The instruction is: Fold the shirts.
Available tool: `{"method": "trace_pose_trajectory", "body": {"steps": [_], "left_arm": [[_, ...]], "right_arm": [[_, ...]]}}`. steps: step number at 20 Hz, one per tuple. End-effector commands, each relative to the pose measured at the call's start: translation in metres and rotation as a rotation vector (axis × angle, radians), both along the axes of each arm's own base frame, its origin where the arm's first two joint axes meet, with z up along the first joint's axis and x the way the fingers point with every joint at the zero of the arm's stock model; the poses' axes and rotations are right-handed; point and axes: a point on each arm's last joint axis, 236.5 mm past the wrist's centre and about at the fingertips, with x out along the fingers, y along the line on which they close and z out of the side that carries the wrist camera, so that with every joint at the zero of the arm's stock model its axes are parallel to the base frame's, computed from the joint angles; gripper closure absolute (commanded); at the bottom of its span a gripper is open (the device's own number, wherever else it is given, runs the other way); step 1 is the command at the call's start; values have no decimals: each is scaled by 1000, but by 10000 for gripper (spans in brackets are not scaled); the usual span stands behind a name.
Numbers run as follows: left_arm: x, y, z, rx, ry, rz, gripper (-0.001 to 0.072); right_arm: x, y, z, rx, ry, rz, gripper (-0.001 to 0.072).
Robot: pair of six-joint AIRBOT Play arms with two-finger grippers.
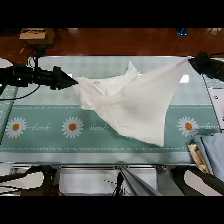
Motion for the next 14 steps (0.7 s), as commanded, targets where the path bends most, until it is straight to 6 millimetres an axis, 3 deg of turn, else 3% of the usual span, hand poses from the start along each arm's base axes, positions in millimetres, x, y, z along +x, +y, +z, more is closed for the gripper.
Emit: {"method": "trace_pose_trajectory", "body": {"steps": [1,3,5,7,8,10,11,12,14], "left_arm": [[-33,-22,-1,-3,44,-140,688],[-41,-28,-12,52,50,-183,688],[-46,-27,-21,93,56,-207,688],[-46,-26,-22,101,56,-209,688],[-46,-26,-23,101,57,-209,688],[-45,-26,-24,102,59,-206,688],[-43,-26,-25,104,54,-198,688],[-41,-26,-25,106,49,-190,688],[-40,-26,-25,107,48,-188,688]], "right_arm": [[19,-14,-13,17,32,-25,691],[18,-7,-40,41,108,9,668],[6,-6,-51,42,166,52,290],[-29,-20,-70,-32,291,123,280],[-57,-34,-86,-101,400,157,280],[-136,-70,-123,-229,717,210,280],[-175,-77,-137,-228,853,235,279],[-191,-72,-147,-134,866,195,279],[-209,-31,-165,52,800,232,274]]}}
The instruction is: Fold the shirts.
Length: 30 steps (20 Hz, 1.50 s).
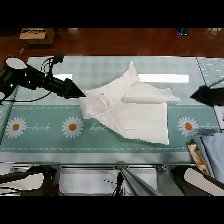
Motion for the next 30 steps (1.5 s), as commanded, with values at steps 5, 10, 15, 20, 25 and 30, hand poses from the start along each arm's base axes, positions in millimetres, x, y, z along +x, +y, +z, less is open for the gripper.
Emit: {"method": "trace_pose_trajectory", "body": {"steps": [5,10,15,20,25,30], "left_arm": [[2,0,-2,8,-5,4,688],[2,0,-2,8,-5,4,688],[2,0,-2,8,-12,0,688],[4,0,-2,9,-17,7,688],[5,1,-3,10,-21,9,688],[31,11,30,7,-149,81,689]], "right_arm": [[-150,82,-88,253,304,23,172],[-145,100,-82,340,291,3,173],[-145,108,-89,331,306,-3,180],[-124,131,-102,217,296,-8,183],[-119,161,-99,216,267,83,692],[-48,167,-10,215,-22,223,690]]}}
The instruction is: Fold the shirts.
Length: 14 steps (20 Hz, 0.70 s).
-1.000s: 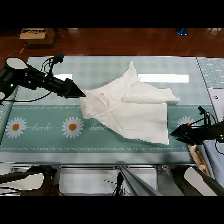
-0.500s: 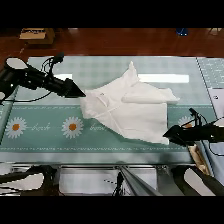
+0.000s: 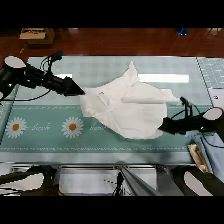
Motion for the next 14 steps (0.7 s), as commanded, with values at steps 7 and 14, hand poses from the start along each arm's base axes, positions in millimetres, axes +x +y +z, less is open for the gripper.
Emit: {"method": "trace_pose_trajectory", "body": {"steps": [7,14], "left_arm": [[36,57,286,-169,-753,291,689],[-108,71,486,-193,-1414,552,689]], "right_arm": [[119,-24,429,-146,-1192,-109,691],[39,-26,566,-195,-1482,-181,691]]}}
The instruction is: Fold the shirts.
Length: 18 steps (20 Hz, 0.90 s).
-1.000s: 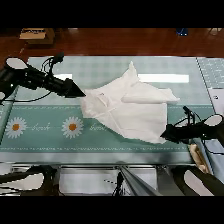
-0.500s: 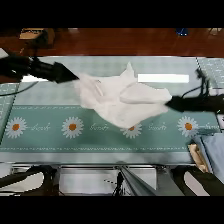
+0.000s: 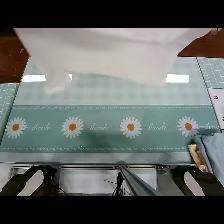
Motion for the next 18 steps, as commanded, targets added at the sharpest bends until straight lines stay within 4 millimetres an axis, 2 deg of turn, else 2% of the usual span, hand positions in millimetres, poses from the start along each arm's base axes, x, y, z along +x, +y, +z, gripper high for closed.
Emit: {"method": "trace_pose_trajectory", "body": {"steps": [1,4,6,8,10,13,14,16,18], "left_arm": [[-88,-6,71,-14,-265,88,689],[-135,-14,81,52,-357,138,689],[-155,-16,77,111,-378,178,688],[-167,-18,63,124,-314,194,689],[-169,-16,31,160,-175,213,689],[-167,-13,-28,218,86,202,689],[-164,-14,-45,209,166,183,689],[-152,-17,-74,150,304,130,689],[-133,-27,-101,63,411,34,689]], "right_arm": [[-42,8,45,5,-91,6,691],[-58,11,48,-7,-94,9,691],[-71,10,43,-24,-75,-2,691],[-85,3,28,-69,-21,-43,691],[-100,-14,-2,-147,95,-112,691],[-119,-56,-60,-275,346,-253,691],[-122,-63,-76,-316,420,-258,691],[-121,-66,-115,-394,611,-203,691],[-96,-61,-137,-389,716,-138,691]]}}
